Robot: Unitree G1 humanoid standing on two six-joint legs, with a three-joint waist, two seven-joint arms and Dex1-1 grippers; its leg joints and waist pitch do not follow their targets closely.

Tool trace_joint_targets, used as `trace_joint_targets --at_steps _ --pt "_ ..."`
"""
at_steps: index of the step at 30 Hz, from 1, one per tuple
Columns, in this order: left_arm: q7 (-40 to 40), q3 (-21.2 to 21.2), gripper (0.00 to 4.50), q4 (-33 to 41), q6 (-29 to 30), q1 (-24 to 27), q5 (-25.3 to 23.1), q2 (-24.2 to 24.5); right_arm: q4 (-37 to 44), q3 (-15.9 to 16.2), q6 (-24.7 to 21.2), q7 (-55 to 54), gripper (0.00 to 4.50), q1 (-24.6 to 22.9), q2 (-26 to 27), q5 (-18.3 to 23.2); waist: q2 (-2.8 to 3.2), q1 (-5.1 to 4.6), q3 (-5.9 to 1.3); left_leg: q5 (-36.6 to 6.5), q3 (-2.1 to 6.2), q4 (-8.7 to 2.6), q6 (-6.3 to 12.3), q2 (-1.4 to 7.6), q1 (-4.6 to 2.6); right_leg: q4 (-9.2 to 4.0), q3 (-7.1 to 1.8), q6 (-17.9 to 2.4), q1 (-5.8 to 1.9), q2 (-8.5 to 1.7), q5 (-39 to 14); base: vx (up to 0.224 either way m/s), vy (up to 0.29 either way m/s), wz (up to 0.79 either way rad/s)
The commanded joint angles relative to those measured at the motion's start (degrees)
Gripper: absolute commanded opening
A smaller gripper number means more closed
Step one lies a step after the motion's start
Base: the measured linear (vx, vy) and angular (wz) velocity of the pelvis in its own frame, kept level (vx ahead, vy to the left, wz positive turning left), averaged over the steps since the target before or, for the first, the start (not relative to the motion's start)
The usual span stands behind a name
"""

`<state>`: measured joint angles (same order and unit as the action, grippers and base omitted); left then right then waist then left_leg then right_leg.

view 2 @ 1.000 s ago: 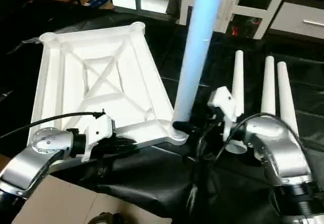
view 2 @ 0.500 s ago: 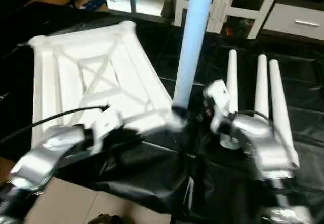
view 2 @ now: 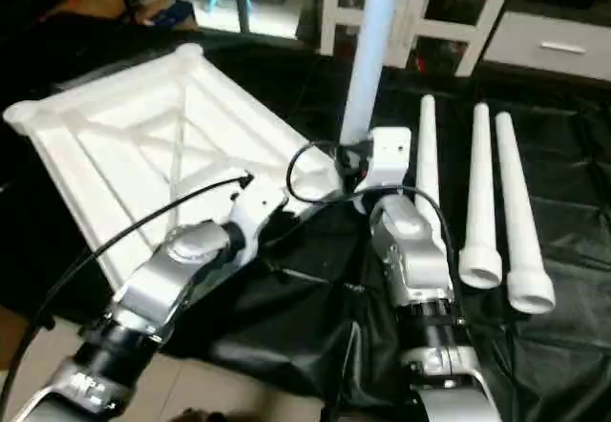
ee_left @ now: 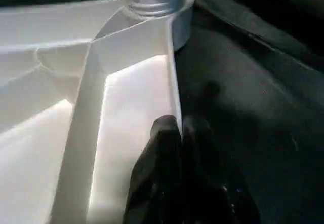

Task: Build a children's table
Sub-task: Rotate leg to tighten

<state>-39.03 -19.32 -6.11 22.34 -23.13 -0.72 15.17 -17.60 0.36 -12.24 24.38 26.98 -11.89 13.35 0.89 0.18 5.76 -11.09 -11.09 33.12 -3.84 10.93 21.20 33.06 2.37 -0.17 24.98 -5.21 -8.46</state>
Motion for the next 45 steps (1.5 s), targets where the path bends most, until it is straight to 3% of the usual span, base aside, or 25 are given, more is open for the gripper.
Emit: trace_joint_targets --at_steps 1,3,4,6,9,13,16,23,26,31,35,38,39,41,42,44,45 --pt "-13.23 -4.01 0.0 5.04 -3.45 2.73 4.63 2.6 3.08 3.62 -0.41 10.51 2.4 -1.59 -3.43 1.01 -0.21 0.66 -3.17 -13.91 1.06 -4.39 3.91 1.5 0.38 -3.7 -1.43 -8.89 -3.44 -1.96 -15.68 0.053 -0.023 -0.01" --pt "-16.0 -3.19 0.0 6.25 -3.26 4.05 5.48 5.7 5.88 3.78 -0.9 16.88 2.54 -3.23 -7.85 2.64 -0.21 0.73 -3.32 -11.97 0.44 -3.97 5.41 1.53 -0.46 -3.46 -1.6 -11.44 -3.04 -1.68 -11.3 0.063 -0.023 0.03" --pt "-17.55 -2.46 0.0 6.82 -3.06 4.87 6.01 7.52 8.22 3.89 -1.86 21.63 2.6 -4.57 -10.98 4.23 -0.11 0.81 -3.55 -8.19 0.3 -3.67 6.57 1.49 -0.58 -2.68 -1.64 -13.91 -3.17 -1.48 -5.92 0.066 -0.007 0.07" --pt "-19.03 -1.38 0.0 7.19 -3.07 5.67 6.53 9.19 10.58 3.84 -3.01 26.47 2.88 -6.2 -15.0 5.61 0.08 2.19 -3.48 -3.94 -0.21 -3.24 9.55 1.77 -1.13 -1.94 -1.81 -16.78 -2.96 -1.26 1.58 0.062 0.002 0.08" --pt "-20.8 -0.14 0.0 7.9 -2.94 6.63 7.31 11.28 12.55 2.88 -3.8 30.03 2.98 -7.65 -19.2 6.59 0.15 2.73 -3.45 -1.7 -0.1 -3.14 10.65 1.76 -0.79 -1.56 -1.81 -17.51 -3.33 -1.41 2.82 0.0 0.0 0.0" --pt "-22.14 0.21 0.0 8.34 -3.82 7.28 9.06 13.78 12.89 1.3 -4.31 33.93 2.98 -8.22 -21.95 8.4 0.01 2.73 -3.2 -5.09 -0.08 -3.38 9.58 1.82 -0.74 -2.06 -1.82 -17.14 -3.44 -1.77 -2.67 0.0 0.0 0.0" --pt "-22.89 0.25 0.0 8.55 -4.09 7.43 9.08 13.74 12.95 1.13 -4.89 34.15 2.58 -8.23 -21.5 9.29 -0.02 2.57 -3.01 -7.99 -0.03 -3.65 7.43 1.92 -0.85 -2.59 -1.93 -15.91 -3.35 -1.91 -7.82 0.0 0.0 0.0" --pt "-22.79 -0.48 0.0 9.09 -4.0 7.41 9.37 13.44 13.59 2.04 -5.79 33.18 2.04 -8.36 -20.08 9.65 0.15 2.37 -3.2 -6.08 0.03 -3.51 7.17 1.73 -0.74 -2.23 -1.87 -16.2 -3.46 -1.69 -4.34 0.0 0.0 0.0" --pt "-22.73 -0.75 0.0 8.93 -4.08 7.32 9.39 13.68 12.91 1.98 -6.19 32.05 1.96 -8.15 -19.54 9.5 0.11 2.31 -3.12 -6.81 0.07 -3.58 7.06 1.75 -0.68 -2.34 -1.85 -16.1 -3.49 -1.76 -5.52 0.0 0.0 0.0" --pt "-19.66 -1.42 0.0 7.52 -3.47 6.6 6.74 12.69 9.37 2.32 -7.87 22.24 1.93 -6.91 -16.54 4.76 0.2 1.91 -2.91 -8.34 0.15 -3.82 5.65 1.72 -0.64 -2.69 -1.84 -15.33 -3.39 -1.74 -8.25 0.0 0.0 0.0" --pt "-9.4 -2.14 0.0 4.97 2.15 4.05 3.43 5.48 2.24 -0.75 -11.1 3.36 1.92 -4.07 -6.53 2.36 0.19 1.0 -2.68 -11.31 0.32 -4.17 1.9 1.43 -0.51 -3.42 -1.83 -12.77 -3.16 -1.92 -16.25 0.0 0.0 0.0" --pt "1.19 -1.86 0.0 0.98 6.46 0.76 0.51 -2.37 -5.05 -2.96 -8.84 -9.96 1.91 -1.16 -0.28 0.21 0.05 0.49 -2.45 -14.03 0.5 -4.45 0.45 1.29 -0.4 -4.0 -1.71 -10.64 -2.94 -1.76 -20.1 0.0 0.0 0.0" --pt "3.51 -1.5 0.0 -0.13 7.37 -0.06 0.23 -4.37 -6.83 -3.69 -8.01 -12.85 1.91 -0.39 1.09 -0.04 0.11 0.41 -2.63 -15.26 0.48 -4.32 -0.08 1.25 -0.98 -4.3 -1.75 -10.19 -2.57 -1.83 -21.4 0.0 0.0 0.0" --pt "9.77 -0.29 0.0 -3.67 8.62 -2.81 0.03 -10.51 -12.55 -4.98 -5.05 -18.6 1.91 2.18 4.71 0.02 -0.14 0.11 -2.62 -15.32 0.43 -4.35 -0.12 1.19 -0.67 -4.35 -1.77 -10.12 -2.57 -1.66 -20.03 0.0 0.0 0.0" --pt "10.42 -0.53 0.0 -4.6 8.35 -3.67 0.02 -12.23 -14.79 -5.59 -3.7 -20.91 1.91 3.44 6.03 0.04 -0.23 0.24 -2.83 -15.8 0.42 -4.2 -0.07 0.99 -0.91 -4.43 -1.63 -9.66 -2.63 -1.54 -20.2 0.0 0.0 0.0" --pt "8.14 -2.03 0.0 -4.67 6.18 -4.51 0.15 -13.33 -18.01 -5.41 -1.15 -20.26 1.91 6.4 7.7 -0.06 -0.18 0.22 -2.75 -16.6 0.45 -4.29 0.6 0.92 -0.56 -4.49 -1.54 -9.2 -2.56 -1.57 -20.01 0.0 0.0 0.0" --pt "5.37 -2.53 0.0 -3.48 4.64 -3.96 0.38 -11.64 -16.68 -4.72 -0.18 -15.44 1.91 6.86 7.25 0.3 -0.32 0.32 -2.91 -16.82 0.52 -4.3 1.14 0.92 -0.52 -4.47 -1.44 -8.86 -2.7 -1.65 -19.94 0.0 0.0 0.0"
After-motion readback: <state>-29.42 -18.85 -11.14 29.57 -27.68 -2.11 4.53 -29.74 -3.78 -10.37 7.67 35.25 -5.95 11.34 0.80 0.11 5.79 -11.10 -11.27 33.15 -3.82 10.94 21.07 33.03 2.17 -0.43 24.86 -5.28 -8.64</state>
